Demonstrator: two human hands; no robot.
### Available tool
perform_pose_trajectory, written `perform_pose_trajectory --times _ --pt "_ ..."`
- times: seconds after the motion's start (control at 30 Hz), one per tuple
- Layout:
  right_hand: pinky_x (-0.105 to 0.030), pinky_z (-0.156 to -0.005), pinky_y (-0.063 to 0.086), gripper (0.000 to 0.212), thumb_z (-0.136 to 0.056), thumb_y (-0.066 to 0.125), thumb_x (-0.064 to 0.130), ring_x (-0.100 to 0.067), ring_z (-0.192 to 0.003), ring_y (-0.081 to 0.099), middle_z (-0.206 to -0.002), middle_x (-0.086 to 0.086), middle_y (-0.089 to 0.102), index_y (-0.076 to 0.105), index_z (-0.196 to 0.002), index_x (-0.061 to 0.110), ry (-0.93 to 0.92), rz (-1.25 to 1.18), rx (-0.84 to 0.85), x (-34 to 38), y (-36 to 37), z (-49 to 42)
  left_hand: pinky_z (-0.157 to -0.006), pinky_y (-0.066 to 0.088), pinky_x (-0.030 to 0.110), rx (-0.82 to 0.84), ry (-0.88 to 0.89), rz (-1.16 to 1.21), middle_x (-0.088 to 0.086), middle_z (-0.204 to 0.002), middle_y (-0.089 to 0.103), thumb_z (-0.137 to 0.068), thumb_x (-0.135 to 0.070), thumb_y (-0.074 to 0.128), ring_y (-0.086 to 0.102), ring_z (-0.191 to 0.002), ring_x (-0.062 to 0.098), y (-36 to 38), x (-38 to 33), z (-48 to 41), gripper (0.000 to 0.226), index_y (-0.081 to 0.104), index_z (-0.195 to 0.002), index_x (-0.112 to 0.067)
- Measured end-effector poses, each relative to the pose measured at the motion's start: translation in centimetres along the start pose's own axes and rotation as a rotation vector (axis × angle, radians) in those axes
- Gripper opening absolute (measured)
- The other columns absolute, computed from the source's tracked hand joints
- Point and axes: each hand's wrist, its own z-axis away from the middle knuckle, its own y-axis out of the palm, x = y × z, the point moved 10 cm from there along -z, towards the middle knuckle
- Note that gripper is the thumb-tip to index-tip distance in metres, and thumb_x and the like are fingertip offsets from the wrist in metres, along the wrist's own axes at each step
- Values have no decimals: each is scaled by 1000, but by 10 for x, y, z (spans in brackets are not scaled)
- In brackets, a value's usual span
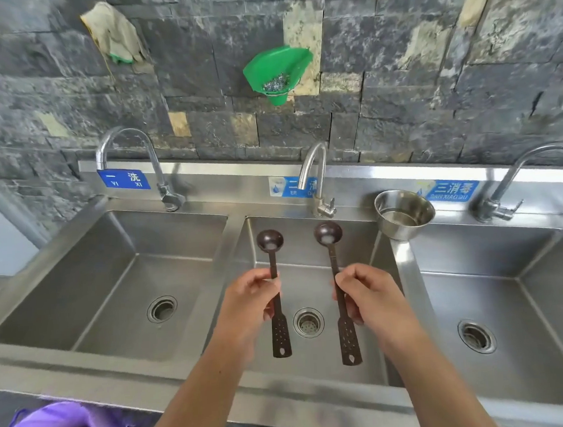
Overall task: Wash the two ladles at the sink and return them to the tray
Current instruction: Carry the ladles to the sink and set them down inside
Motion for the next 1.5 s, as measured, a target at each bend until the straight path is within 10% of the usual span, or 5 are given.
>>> perform_pose_trajectory --times 0.7,1.5 --pt "-20 -41 33 17 -92 55 4 -14 -45 47 -67 -5 68 67 -82 9 333 92 -34 -128 82 -213 -71 54 34 161 -268 -133 2 -82 65 -89 -6 63 65 -78 15 -29 63 -246 21 69 -99 -25" --pt "-32 -57 52 16 -95 54 8 -15 -53 60 -67 -7 68 65 -85 14 546 304 61 -387 96 -353 -62 50 29 -51 -525 -311 9 -92 72 -85 -7 61 67 -77 22 -22 285 -391 21 68 -95 -25"
